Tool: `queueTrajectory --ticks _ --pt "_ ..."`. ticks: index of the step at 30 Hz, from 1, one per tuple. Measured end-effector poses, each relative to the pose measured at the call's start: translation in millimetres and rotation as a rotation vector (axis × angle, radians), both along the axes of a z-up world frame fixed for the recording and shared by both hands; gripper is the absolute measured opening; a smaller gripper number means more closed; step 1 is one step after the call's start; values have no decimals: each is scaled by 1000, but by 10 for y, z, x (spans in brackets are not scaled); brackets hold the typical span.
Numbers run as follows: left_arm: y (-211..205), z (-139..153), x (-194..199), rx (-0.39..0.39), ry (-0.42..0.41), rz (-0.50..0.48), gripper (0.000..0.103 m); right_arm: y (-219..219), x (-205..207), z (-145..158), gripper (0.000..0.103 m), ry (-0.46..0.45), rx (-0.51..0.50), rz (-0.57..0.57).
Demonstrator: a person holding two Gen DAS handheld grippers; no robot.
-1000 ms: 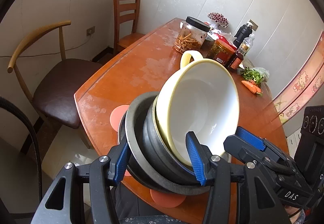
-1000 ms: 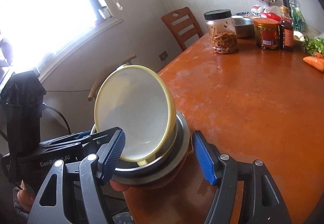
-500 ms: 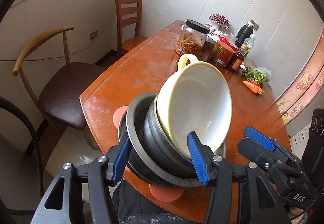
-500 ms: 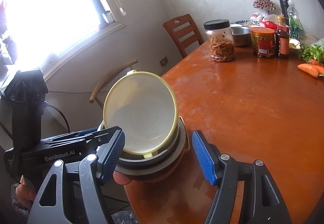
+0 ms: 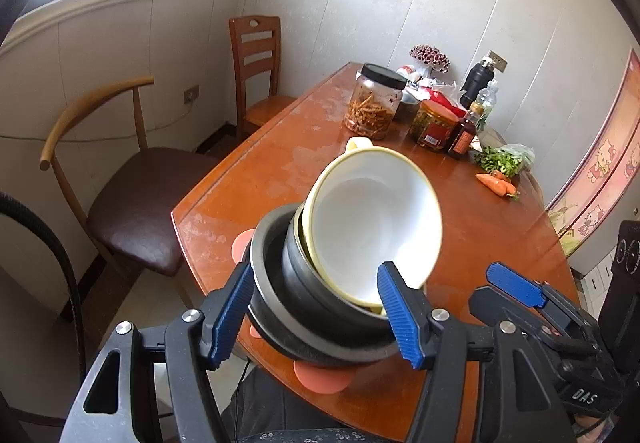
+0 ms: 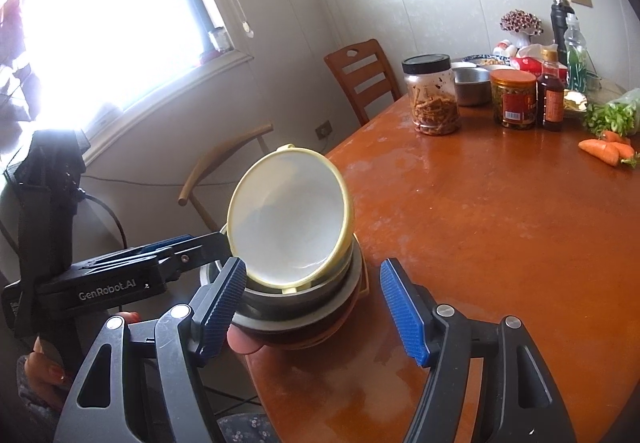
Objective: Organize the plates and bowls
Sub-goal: 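Carry the dish stack with both grippers toward the table middle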
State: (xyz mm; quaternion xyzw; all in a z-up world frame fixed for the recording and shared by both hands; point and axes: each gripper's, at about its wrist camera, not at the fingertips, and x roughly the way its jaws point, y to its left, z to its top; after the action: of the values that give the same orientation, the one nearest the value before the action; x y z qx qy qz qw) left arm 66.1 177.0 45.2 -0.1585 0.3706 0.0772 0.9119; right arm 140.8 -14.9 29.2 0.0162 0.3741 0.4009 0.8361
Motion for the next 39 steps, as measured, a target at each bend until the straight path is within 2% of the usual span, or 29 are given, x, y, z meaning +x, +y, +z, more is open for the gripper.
queueTrajectory --ticks 7,11,19,21,22,24,30,39 --pt "-38 20 -183 37 0 5 65 -10 -125 -9 72 -25 -29 24" --pt "3 -2 -330 56 5 39 65 15 -207 -79 72 -27 -63 46" --pt "346 -173 -582 55 55 128 65 136 -399 -264 72 -52 -147 97" --pt "461 -242 -538 7 65 108 65 180 -434 -316 72 -70 -181 104" --pt "530 -296 -489 -46 70 82 65 203 -444 -349 72 -73 -198 106" --pt "598 -363 -416 -85 75 67 65 244 -449 -408 72 -77 -217 110" --pt "760 -516 -138 -129 110 41 66 336 -403 -534 72 -77 -236 123" --pt "818 -581 242 -125 119 -76 66 481 -267 -608 72 -60 -210 157"
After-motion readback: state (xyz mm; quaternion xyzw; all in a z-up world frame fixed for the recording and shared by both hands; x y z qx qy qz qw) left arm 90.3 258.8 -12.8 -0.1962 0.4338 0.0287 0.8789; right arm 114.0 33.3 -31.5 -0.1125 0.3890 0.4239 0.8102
